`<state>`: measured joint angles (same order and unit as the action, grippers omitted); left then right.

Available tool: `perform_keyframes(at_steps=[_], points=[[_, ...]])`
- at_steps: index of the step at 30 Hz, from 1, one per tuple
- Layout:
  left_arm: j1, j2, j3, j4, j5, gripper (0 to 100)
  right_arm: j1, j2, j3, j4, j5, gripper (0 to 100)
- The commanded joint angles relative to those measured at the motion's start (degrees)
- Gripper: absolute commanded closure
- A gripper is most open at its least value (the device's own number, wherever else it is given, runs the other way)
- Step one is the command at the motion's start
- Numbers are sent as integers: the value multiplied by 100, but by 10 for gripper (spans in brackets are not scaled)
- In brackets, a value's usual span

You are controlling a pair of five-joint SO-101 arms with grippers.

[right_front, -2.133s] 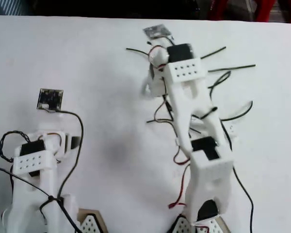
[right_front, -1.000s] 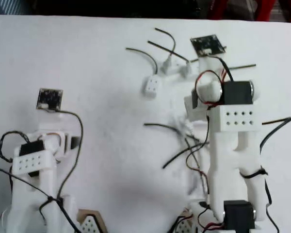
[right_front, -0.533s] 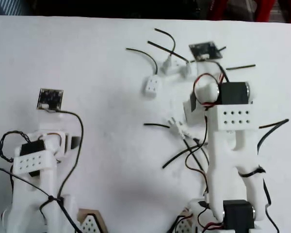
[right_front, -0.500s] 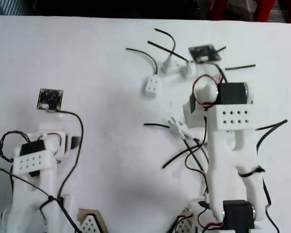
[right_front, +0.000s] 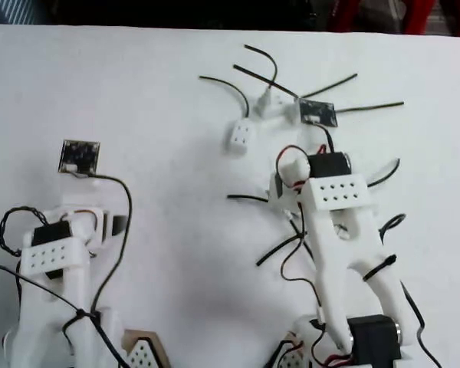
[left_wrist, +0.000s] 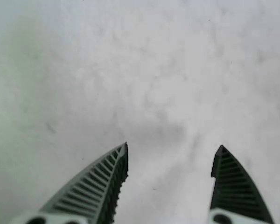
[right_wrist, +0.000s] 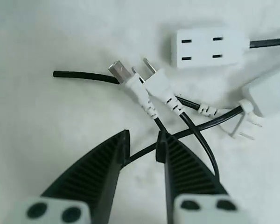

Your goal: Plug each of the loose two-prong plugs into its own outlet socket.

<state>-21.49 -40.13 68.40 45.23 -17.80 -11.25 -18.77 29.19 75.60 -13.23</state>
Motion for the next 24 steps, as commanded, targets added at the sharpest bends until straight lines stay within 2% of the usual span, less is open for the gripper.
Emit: perform_keyframes(at_steps=[1,11,14,17,24], points=[[-40,-154,9,-70,26,714,-4,-215,62,-92,-264,900],[-40,-154,9,-70,26,714,233,-215,1160,-154,-264,900],[-40,-154,9,-70,26,714,716,-215,1451,-620,-246,900],[-198,-154,9,-79,26,714,1262,-207,1723,-1288,88,900],[-347,-154,9,-97,-9,714,1763,-207,1776,-2132,264,900]])
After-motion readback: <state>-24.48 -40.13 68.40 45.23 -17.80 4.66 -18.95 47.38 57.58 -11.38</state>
